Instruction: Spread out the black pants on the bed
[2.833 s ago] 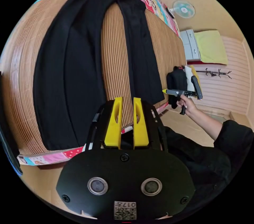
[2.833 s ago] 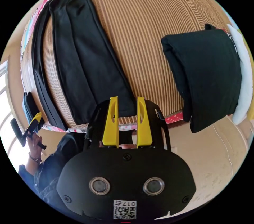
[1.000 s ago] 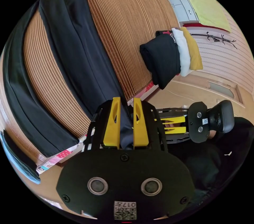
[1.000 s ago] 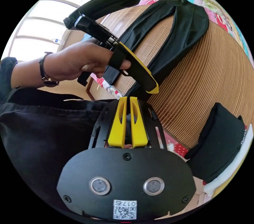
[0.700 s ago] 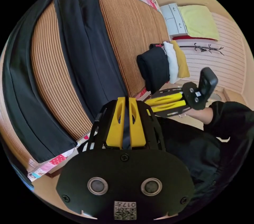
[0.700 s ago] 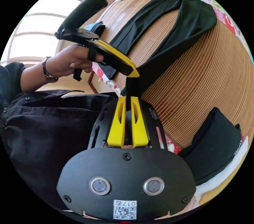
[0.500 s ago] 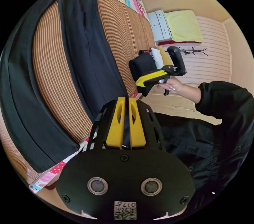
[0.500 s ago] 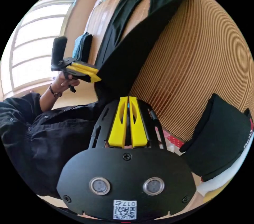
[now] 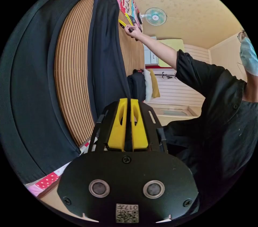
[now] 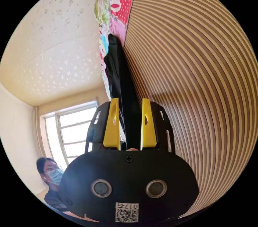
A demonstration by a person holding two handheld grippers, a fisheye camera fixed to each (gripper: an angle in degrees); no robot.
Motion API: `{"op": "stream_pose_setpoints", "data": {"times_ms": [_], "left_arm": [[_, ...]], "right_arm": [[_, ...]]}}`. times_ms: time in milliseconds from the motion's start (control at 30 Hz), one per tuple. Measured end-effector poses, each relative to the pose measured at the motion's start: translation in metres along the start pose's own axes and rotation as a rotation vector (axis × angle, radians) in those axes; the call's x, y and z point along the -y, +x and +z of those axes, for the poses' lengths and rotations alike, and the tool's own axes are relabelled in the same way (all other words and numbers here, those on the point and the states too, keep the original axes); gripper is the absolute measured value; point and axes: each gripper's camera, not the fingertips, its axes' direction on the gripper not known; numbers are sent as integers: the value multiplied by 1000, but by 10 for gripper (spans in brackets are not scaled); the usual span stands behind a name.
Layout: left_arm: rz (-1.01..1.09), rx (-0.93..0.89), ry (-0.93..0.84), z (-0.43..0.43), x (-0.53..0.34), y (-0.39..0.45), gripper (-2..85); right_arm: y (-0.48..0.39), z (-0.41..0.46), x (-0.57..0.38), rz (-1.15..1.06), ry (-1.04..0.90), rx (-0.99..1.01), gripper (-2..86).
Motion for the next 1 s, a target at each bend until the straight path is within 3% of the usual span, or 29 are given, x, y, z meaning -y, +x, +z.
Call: {"op": "stream_pose_setpoints", "data": {"times_ms": [167,467,600,700,800,1000], "left_arm": [[1,1,24,-16,-12,-17,2],[-76,-140,117,-54,-47,-44,1],[-110,-160,231,-89,-76,-40,0],[-135,-167,291,-117,-101,-37,1],[-179,-125,353,-143,-127,-40,1],[-264,57,561,-211,-172,-67,5]], "right_arm": [[-50,70,82,-86,95,-51,128],[-160,215,111,-269,120,-530,42],[-271,328,41,-686,202,-1155,30],[-329,432,-39,-1050,241,-1347,28],[-359,518,-92,-1155,254,-1310,27],[-346,666,-111,-988,179,-1192,28]]}}
